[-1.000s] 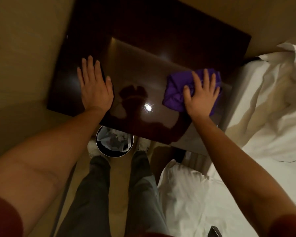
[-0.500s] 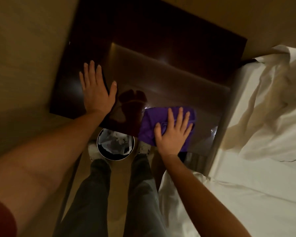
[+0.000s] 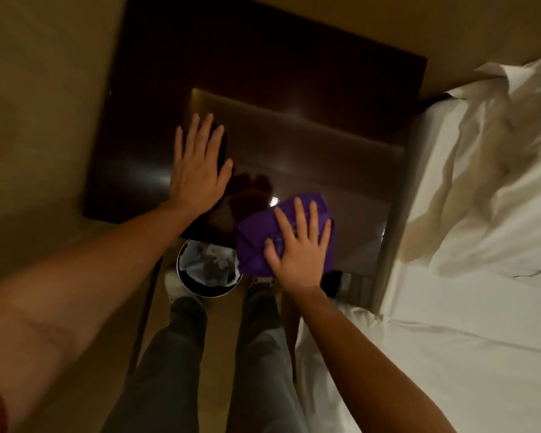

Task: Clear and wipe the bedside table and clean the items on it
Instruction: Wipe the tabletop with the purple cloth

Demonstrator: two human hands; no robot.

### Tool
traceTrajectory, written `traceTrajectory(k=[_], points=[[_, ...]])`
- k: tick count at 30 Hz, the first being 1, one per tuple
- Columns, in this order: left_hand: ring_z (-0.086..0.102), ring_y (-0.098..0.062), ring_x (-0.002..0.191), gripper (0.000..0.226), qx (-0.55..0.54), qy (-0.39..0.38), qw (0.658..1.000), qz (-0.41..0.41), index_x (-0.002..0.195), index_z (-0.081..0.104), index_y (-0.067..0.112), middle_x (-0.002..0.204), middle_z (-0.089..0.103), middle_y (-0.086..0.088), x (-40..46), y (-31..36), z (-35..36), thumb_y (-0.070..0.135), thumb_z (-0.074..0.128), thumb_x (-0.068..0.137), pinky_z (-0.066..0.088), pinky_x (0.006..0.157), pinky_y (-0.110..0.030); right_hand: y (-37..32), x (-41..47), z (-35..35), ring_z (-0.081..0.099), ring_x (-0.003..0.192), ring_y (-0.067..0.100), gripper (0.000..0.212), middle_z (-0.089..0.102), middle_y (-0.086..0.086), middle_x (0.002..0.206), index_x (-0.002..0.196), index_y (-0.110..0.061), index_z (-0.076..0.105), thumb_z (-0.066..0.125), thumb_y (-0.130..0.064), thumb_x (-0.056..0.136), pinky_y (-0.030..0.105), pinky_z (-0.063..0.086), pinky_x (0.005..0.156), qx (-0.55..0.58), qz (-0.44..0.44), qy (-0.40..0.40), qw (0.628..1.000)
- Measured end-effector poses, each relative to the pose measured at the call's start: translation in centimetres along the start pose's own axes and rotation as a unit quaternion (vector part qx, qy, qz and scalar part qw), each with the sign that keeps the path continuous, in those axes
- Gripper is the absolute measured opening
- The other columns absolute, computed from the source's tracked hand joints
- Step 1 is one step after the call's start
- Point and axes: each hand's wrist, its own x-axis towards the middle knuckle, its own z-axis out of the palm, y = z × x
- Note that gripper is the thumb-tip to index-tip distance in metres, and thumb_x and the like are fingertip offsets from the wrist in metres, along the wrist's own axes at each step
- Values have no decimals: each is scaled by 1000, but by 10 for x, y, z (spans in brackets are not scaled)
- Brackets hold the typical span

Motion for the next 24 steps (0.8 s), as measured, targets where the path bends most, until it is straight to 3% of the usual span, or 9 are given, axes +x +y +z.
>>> traceTrajectory(k=[4,10,15,20,24], points=[[3,-32,158,66,15,-22,999,-46,160,20,9,170,10,-15,8,16,15,44,33,106,6,126,-58,73,-19,-20,12,159,34,67,25,5,171,156,-33,42,48,-57,94,65,15,123,-9,117,24,993],[4,-32,158,66,37,-16,998,-47,159,19,9,170,11,-14,5,12,27,47,27,106,7,126,-57,96,18,-31,17,158,35,68,27,6,170,154,-30,43,46,-56,91,62,15,125,-7,168,35,985],[4,-31,158,66,34,-16,998,-42,159,22,8,170,11,-14,6,16,24,47,26,106,6,127,-56,94,103,-42,18,158,36,69,29,8,169,155,-30,44,46,-53,91,60,15,125,-1,192,76,979],[1,-29,158,67,39,-39,997,-63,160,20,10,171,8,-12,7,4,14,48,25,106,9,126,-56,83,217,-52,13,159,34,73,21,6,172,159,-32,37,39,-56,90,58,11,126,3,204,59,977],[6,-29,158,62,-55,-16,997,-45,158,31,10,170,16,-11,9,12,13,42,34,105,10,126,-55,81,288,-69,10,159,36,76,19,7,172,160,-32,35,39,-57,89,62,10,125,15,215,57,975]])
